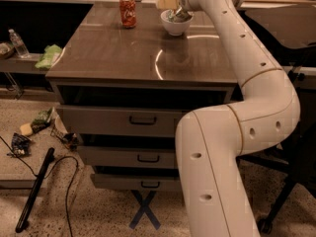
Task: Place 7up can into white bowl
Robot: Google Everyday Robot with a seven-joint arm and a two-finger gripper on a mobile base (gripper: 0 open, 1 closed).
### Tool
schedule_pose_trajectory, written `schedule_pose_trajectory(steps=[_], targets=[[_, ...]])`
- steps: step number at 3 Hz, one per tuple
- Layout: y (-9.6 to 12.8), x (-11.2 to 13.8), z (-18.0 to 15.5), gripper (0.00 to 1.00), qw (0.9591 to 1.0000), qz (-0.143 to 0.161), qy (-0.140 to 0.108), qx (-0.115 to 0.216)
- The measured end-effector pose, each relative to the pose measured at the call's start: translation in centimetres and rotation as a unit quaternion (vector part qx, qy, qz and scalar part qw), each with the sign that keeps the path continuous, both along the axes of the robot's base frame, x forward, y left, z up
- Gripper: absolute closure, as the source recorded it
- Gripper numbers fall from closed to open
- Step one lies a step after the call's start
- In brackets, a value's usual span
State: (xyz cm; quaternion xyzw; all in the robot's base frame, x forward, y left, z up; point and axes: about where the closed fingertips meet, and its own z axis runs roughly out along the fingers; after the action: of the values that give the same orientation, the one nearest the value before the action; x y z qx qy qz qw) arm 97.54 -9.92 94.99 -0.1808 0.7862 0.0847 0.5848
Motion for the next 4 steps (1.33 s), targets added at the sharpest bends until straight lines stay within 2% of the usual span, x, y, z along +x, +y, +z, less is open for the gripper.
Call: schedule_pose_trajectory(steps=[1, 2, 3, 4], targets=[[-0.7, -0.2, 1.0, 0.0, 1.0, -0.007, -0.006, 0.003], [-3.0, -1.6, 3.3, 0.0, 0.9999, -0.013, -0.01, 0.004], [-7.2, -4.1, 6.6, 0.0, 0.9993, -0.034, -0.011, -0.005], [-11.7, -7.3, 9.8, 0.0, 0.9973, -0.07, -0.012, -0.022]])
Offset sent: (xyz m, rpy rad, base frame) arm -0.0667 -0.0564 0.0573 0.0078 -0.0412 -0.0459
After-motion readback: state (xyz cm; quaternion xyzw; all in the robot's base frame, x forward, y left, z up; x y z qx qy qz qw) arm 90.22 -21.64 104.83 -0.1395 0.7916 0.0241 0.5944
